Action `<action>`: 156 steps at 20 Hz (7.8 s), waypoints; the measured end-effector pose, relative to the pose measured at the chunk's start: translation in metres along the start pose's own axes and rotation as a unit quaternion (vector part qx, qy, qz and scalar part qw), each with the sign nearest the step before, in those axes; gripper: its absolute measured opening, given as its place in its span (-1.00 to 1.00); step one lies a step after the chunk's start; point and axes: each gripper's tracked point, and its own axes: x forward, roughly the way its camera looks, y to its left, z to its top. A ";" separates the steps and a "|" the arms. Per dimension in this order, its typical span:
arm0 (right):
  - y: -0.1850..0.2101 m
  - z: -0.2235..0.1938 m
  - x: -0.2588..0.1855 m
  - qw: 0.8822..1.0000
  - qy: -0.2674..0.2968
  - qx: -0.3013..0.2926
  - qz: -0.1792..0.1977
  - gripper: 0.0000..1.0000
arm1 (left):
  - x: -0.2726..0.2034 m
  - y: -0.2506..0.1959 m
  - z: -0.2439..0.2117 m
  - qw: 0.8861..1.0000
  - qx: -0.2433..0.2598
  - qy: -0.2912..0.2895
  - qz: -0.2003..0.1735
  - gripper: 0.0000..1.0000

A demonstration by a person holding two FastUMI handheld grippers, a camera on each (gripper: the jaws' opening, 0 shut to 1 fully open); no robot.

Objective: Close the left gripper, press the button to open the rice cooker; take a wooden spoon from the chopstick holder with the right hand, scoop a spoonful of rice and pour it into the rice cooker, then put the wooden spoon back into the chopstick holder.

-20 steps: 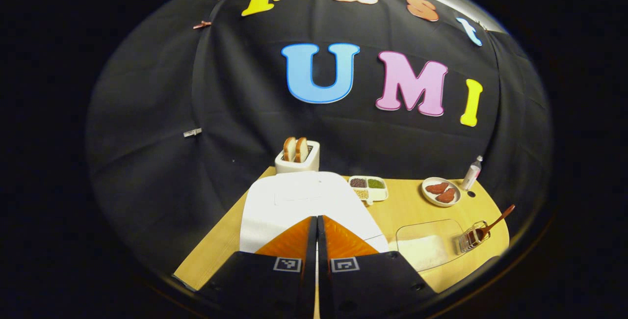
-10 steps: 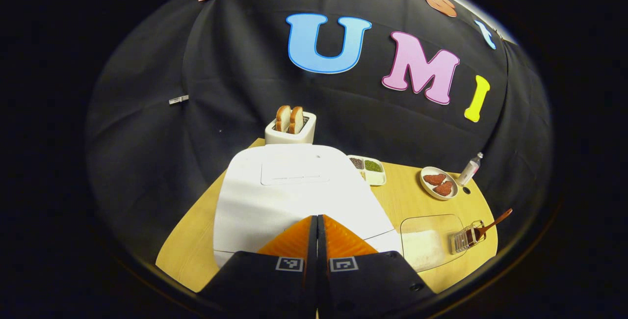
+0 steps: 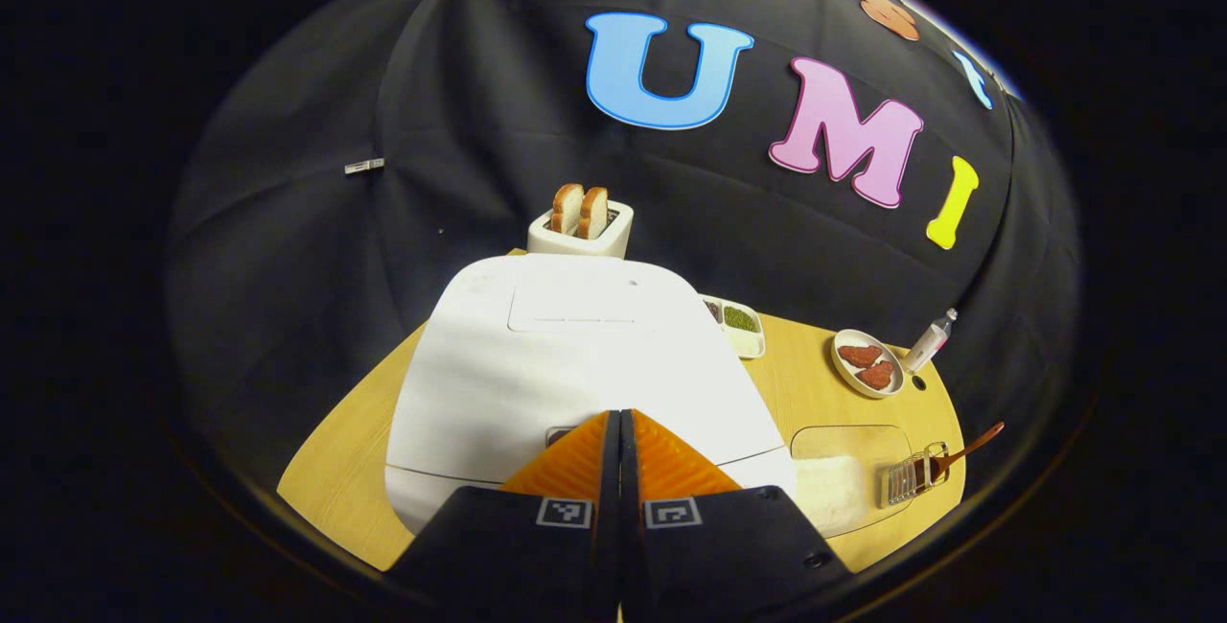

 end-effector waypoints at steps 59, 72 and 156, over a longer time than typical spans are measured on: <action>0.027 0.001 0.210 0.985 0.085 0.132 0.067 -0.55 | -0.188 -0.118 -0.127 0.997 0.041 -0.071 0.000 0.92; 0.181 0.032 0.181 0.988 0.047 0.096 0.109 -0.56 | -0.165 -0.024 -0.108 0.994 0.056 -0.076 -0.049 0.92; 0.475 0.027 0.182 0.907 0.176 0.300 0.237 -0.57 | -0.173 0.126 -0.114 0.993 -0.086 -0.078 0.032 0.92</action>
